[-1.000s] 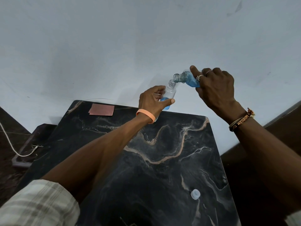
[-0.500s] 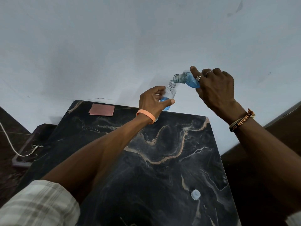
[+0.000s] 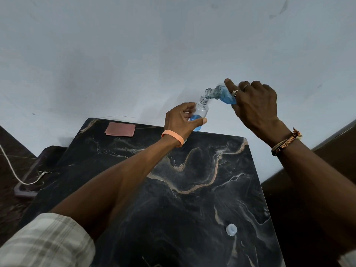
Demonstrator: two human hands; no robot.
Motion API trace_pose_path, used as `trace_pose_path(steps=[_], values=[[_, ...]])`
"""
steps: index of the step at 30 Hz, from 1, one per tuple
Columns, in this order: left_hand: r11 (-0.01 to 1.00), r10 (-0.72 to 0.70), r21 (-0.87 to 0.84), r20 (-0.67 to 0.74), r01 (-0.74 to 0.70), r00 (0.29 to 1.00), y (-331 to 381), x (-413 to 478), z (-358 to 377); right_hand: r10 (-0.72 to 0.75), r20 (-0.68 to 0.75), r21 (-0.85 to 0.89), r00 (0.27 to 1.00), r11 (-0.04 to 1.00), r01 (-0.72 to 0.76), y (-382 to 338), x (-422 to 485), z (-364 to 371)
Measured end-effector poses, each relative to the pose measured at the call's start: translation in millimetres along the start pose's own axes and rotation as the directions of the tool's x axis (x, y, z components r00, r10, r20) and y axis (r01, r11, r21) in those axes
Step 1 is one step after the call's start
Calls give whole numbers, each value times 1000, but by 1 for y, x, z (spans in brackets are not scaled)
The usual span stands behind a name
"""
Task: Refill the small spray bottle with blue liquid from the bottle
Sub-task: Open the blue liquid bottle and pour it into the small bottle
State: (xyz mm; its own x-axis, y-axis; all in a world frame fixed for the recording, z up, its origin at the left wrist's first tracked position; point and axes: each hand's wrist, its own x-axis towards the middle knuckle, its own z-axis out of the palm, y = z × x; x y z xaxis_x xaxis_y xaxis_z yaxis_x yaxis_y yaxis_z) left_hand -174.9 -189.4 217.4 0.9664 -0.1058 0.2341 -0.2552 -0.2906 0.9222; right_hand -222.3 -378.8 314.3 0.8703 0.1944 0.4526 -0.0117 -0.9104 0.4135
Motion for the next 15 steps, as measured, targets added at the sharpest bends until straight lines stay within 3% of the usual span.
trace_pose_path(steps=[15], values=[[1000, -2, 0, 8, 2, 1000, -3, 4, 3, 4, 27, 8, 1000, 1000, -5, 1, 1, 0]])
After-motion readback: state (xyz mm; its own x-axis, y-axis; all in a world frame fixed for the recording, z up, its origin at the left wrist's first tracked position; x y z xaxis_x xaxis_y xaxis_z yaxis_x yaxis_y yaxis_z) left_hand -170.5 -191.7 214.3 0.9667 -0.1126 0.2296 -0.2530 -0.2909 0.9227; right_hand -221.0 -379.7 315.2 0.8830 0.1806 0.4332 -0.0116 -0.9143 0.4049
